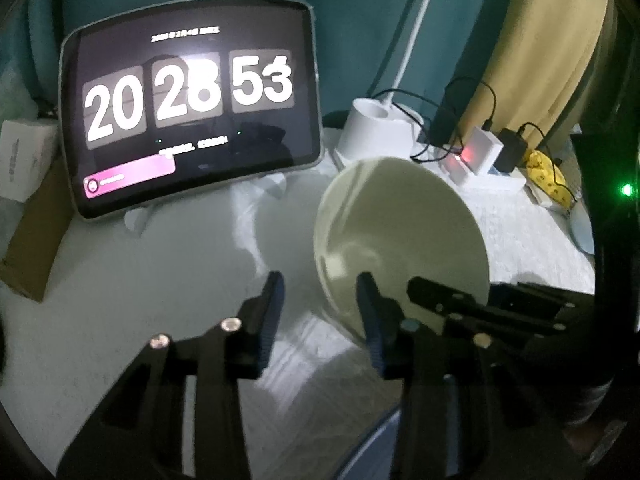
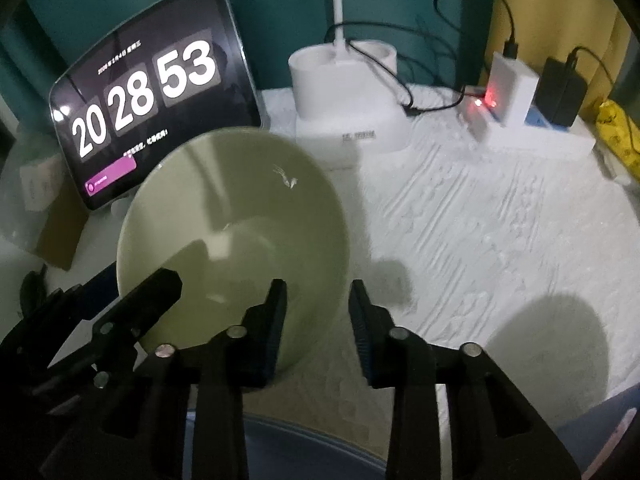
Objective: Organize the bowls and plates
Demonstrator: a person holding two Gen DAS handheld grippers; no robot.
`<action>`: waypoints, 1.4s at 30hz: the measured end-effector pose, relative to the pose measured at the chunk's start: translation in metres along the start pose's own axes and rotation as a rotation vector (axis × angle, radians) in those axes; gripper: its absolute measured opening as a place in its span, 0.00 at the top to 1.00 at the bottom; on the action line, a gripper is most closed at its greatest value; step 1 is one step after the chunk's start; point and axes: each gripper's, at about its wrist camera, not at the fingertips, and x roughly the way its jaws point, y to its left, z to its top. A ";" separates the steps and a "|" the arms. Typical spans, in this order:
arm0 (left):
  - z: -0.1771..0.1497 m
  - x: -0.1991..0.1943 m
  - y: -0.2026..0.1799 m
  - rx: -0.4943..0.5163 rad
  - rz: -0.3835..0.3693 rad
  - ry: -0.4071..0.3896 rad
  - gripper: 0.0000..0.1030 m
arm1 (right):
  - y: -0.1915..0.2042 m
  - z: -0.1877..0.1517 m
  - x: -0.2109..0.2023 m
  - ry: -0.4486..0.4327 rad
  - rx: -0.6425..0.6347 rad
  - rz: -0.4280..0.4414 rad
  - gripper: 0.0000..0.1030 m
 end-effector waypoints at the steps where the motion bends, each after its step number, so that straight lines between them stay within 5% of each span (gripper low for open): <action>1: 0.000 0.000 -0.001 0.006 -0.002 0.000 0.77 | 0.001 -0.001 0.000 -0.007 -0.004 -0.005 0.74; 20: -0.004 -0.015 -0.004 0.015 0.036 -0.038 0.79 | 0.000 -0.002 -0.027 -0.088 -0.021 -0.017 0.89; 42: -0.002 -0.067 -0.031 0.044 0.016 -0.120 0.79 | -0.008 -0.009 -0.086 -0.206 -0.002 0.018 0.89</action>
